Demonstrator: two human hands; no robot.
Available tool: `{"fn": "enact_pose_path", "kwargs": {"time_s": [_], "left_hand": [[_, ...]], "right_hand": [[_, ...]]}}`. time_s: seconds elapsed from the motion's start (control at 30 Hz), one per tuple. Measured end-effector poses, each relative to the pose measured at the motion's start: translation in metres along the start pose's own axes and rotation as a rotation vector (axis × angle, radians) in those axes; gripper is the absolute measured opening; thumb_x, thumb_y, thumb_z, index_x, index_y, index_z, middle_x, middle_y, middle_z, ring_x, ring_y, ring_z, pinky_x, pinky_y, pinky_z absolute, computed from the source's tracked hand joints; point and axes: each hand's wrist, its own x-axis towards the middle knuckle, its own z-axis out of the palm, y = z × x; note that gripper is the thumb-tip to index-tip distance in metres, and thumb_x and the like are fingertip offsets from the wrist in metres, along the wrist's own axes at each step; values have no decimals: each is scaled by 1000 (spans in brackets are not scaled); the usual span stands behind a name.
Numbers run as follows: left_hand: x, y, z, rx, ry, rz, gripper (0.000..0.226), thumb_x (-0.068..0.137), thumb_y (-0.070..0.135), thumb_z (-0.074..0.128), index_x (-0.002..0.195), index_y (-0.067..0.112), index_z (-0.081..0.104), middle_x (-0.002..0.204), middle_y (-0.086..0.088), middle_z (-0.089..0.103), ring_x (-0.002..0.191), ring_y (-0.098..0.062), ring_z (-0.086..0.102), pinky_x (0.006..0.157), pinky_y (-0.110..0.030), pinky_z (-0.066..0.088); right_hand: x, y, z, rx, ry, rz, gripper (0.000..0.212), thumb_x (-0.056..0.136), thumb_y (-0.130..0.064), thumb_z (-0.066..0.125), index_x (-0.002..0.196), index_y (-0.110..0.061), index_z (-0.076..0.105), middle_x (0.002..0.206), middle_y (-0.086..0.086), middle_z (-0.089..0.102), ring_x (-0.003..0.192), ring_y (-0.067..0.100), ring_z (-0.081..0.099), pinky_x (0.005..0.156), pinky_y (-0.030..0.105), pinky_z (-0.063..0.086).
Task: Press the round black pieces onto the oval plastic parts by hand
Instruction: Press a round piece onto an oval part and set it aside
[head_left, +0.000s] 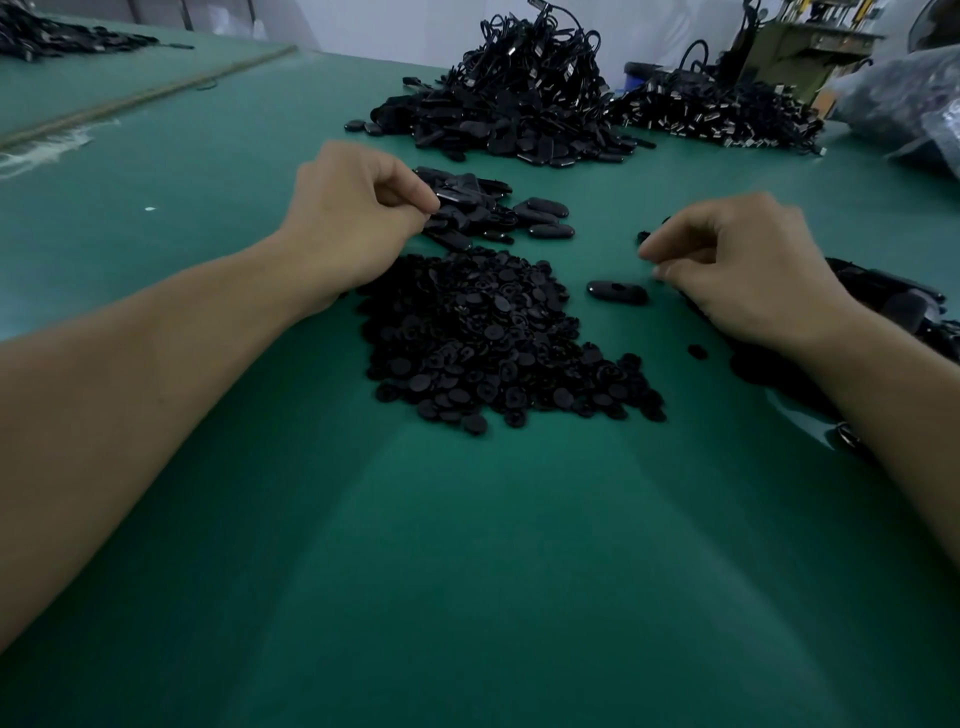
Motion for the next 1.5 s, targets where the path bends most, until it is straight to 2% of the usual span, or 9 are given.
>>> {"fn": "enact_pose_path", "kwargs": {"time_s": [0.17, 0.3, 0.5, 0.67, 0.87, 1.0, 1.1, 1.27, 1.5], "left_hand": [[-2, 2, 0, 1, 2, 11, 30, 88, 9, 71, 73, 34, 68, 82, 11, 70, 73, 6, 62, 72, -3, 46], [-5, 6, 0, 6, 2, 33, 31, 89, 8, 71, 74, 35, 67, 82, 11, 70, 76, 6, 63, 77, -6, 49], [-11, 18, 2, 11, -5, 122, 25, 89, 8, 69, 80, 32, 69, 77, 16, 68, 63, 14, 59, 68, -3, 46], [-20, 32, 8, -3, -34, 206, 21, 87, 9, 69, 82, 29, 70, 74, 16, 67, 60, 13, 59, 65, -2, 42], [-30, 43, 9, -49, -65, 257, 6, 88, 16, 73, 90, 22, 75, 76, 18, 68, 63, 12, 60, 63, -4, 43], [-39, 50, 13, -102, -142, 293, 15, 86, 31, 78, 96, 21, 77, 78, 16, 72, 69, 10, 65, 66, -5, 45], [-41, 53, 15, -120, -193, 299, 13, 86, 28, 79, 95, 20, 77, 77, 15, 74, 69, 8, 67, 65, -6, 44], [-40, 54, 11, -149, -200, 262, 4, 86, 23, 79, 88, 22, 76, 75, 9, 74, 68, -6, 70, 66, -16, 54], [-40, 55, 9, -246, -261, 206, 14, 87, 12, 77, 99, 20, 73, 76, 10, 73, 67, 2, 67, 69, -16, 53]], "right_hand": [[-1, -6, 0, -18, -5, -43, 16, 96, -20, 64, 109, -20, 74, 93, -4, 69, 84, 3, 61, 76, 4, 38], [-1, -10, 1, -154, -199, -88, 29, 93, -43, 65, 111, -22, 74, 89, -13, 64, 79, -2, 57, 66, 5, 34], [-2, -11, 1, -63, -185, -69, 9, 89, -33, 74, 86, -26, 69, 82, -12, 66, 80, -1, 60, 63, 13, 40], [-1, -12, 1, -14, -229, -38, 23, 88, -32, 75, 108, -24, 67, 90, -8, 66, 84, 3, 61, 71, 19, 43], [-7, -16, 0, 60, -133, -140, 8, 84, -29, 79, 86, -27, 72, 75, -8, 68, 59, -10, 57, 55, 2, 40], [-11, -30, 0, 308, -70, -202, 7, 90, -25, 73, 95, -30, 75, 74, -4, 73, 63, 0, 66, 56, 12, 47], [-16, -42, 3, 449, -111, -256, 23, 92, -6, 69, 104, -25, 74, 84, -7, 77, 69, 6, 71, 60, 18, 53], [-19, -48, 3, 573, -109, -228, 21, 92, 1, 66, 95, -18, 61, 73, 0, 72, 69, 11, 72, 61, 21, 53], [-20, -49, 3, 685, -121, -187, 17, 95, 2, 62, 96, -15, 59, 66, -2, 72, 55, 2, 63, 50, 11, 43]]}}
